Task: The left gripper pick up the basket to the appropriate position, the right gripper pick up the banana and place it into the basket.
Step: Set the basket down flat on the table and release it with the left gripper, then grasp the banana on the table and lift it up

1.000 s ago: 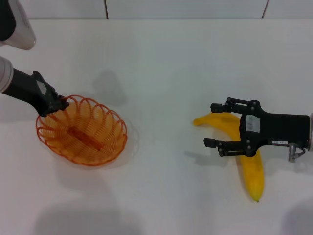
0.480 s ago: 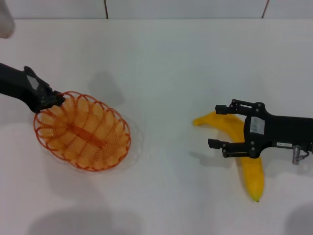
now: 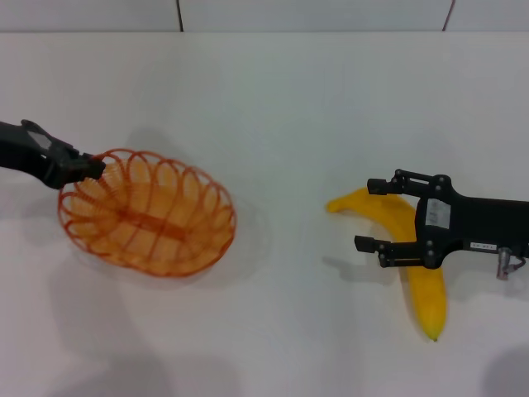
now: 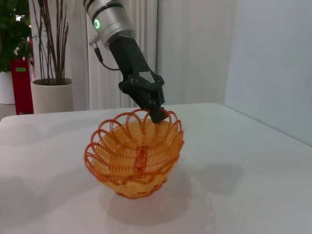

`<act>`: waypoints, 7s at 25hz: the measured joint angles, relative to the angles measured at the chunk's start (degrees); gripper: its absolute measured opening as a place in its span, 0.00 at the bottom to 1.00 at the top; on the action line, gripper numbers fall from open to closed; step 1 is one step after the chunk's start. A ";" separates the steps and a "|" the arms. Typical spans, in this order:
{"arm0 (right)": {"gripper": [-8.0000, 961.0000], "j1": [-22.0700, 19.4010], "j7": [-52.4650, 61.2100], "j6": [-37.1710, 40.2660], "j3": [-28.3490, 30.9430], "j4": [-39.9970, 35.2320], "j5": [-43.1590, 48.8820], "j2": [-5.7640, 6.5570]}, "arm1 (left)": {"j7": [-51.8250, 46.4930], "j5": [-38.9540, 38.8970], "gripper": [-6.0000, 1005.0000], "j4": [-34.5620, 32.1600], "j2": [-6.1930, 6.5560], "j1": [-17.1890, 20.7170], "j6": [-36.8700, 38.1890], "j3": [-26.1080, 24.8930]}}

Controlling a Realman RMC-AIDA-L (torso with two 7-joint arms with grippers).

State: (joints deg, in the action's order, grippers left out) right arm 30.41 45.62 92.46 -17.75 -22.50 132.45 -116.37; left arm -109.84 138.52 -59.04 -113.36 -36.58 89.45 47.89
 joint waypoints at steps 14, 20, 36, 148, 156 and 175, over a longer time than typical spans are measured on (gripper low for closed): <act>0.90 1.43 0.00 0.00 0.09 0.23 -0.07 -0.17 | -8.95 -1.07 0.06 15.75 -2.19 -4.42 -9.83 -0.78; 0.90 1.68 0.00 0.00 0.09 0.44 -0.11 -0.18 | -10.04 -0.76 0.05 18.81 -2.49 -7.67 -10.78 -0.15; 0.90 2.12 0.00 -0.08 0.09 0.53 -0.30 -0.26 | -14.14 -0.70 0.07 21.32 -2.93 -7.79 -14.10 2.29; 0.90 6.52 72.16 -3.23 -36.02 -31.53 11.00 -0.55 | 43.76 -24.45 0.87 18.17 1.62 16.97 7.40 -11.24; 0.90 6.45 74.90 -5.30 -35.82 -30.73 13.35 -0.43 | 43.80 -24.44 0.87 18.26 1.61 16.92 7.41 -11.24; 0.90 6.92 77.77 -3.12 -35.60 -29.73 11.82 -0.62 | 43.84 -24.53 0.87 18.26 1.62 16.92 7.41 -11.33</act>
State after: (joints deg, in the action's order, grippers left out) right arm 37.33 123.39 89.34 -53.35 -52.24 144.27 -116.98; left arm -66.00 113.99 -40.78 -111.74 -19.67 96.86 36.56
